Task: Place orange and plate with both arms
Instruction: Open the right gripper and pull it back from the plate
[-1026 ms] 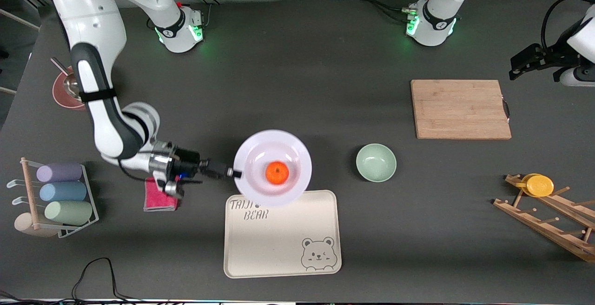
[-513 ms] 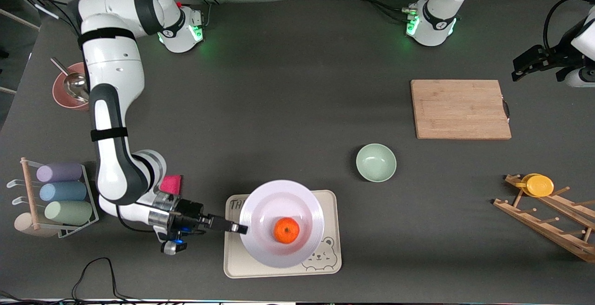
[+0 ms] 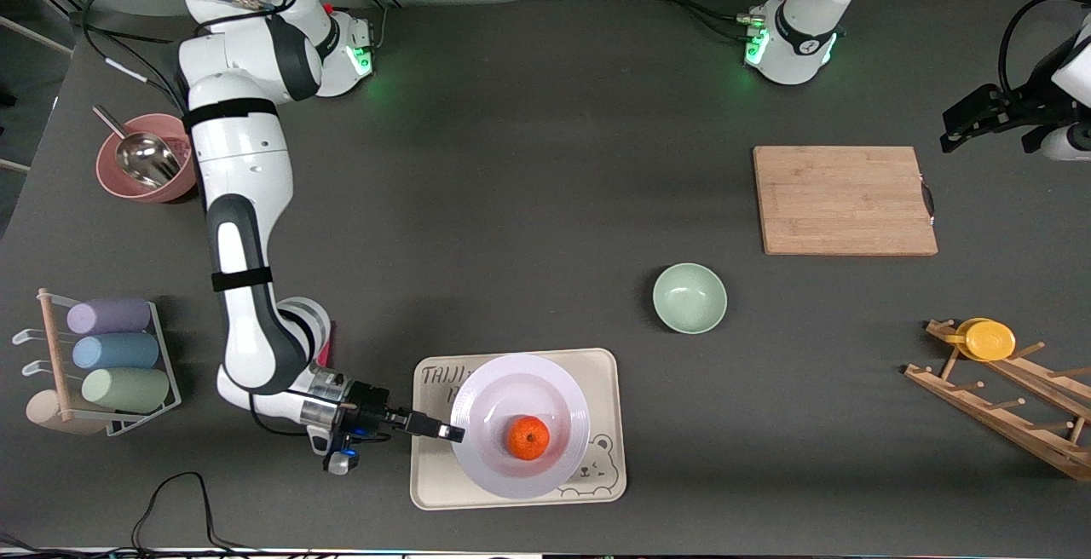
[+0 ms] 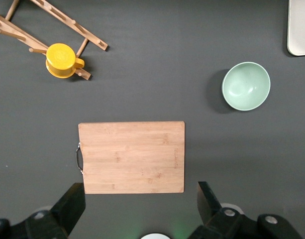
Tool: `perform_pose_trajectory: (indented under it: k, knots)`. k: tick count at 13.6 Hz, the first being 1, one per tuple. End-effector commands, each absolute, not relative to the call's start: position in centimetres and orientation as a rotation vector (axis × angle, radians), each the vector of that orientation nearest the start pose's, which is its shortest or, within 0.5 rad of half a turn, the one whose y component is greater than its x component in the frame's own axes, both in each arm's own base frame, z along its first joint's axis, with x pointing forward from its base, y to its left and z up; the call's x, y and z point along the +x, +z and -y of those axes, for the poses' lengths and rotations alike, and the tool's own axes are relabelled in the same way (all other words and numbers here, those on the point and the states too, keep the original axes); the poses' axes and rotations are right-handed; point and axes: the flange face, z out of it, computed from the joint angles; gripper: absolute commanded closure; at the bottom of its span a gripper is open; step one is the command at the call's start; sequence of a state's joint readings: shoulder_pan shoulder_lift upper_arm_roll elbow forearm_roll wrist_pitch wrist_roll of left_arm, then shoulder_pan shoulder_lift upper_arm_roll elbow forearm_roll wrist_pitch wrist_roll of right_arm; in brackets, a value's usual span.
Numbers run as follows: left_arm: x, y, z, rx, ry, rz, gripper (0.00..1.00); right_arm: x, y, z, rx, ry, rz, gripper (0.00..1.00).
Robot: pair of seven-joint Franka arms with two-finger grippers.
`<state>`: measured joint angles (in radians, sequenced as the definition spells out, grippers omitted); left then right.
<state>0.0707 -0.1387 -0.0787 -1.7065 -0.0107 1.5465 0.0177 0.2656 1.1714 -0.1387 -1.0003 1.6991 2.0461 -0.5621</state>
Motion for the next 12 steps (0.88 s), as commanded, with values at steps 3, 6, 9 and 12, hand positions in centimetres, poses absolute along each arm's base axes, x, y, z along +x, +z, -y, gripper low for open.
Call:
perform_pose_trajectory:
  k: [3, 6, 9, 12]
  knots:
    - [51.0, 63.4, -1.2, -3.158, -0.003, 0.02, 0.0, 75.8, 10.9, -19.9, -1.823, -0.272, -0.185, 1.0]
    - [51.4, 62.6, -1.2, -3.161, -0.015, 0.024, 0.0, 75.3, 9.4, -19.9, -1.836, -0.278, -0.166, 1.0]
    - [51.4, 62.6, -1.3, -3.161, -0.015, 0.028, 0.0, 75.2, 9.3, -20.0, -1.837, -0.278, -0.163, 0.97]
    - [51.4, 62.5, -1.3, -3.163, -0.015, 0.029, 0.0, 75.3, 9.5, -20.1, -1.834, -0.277, -0.163, 0.44]
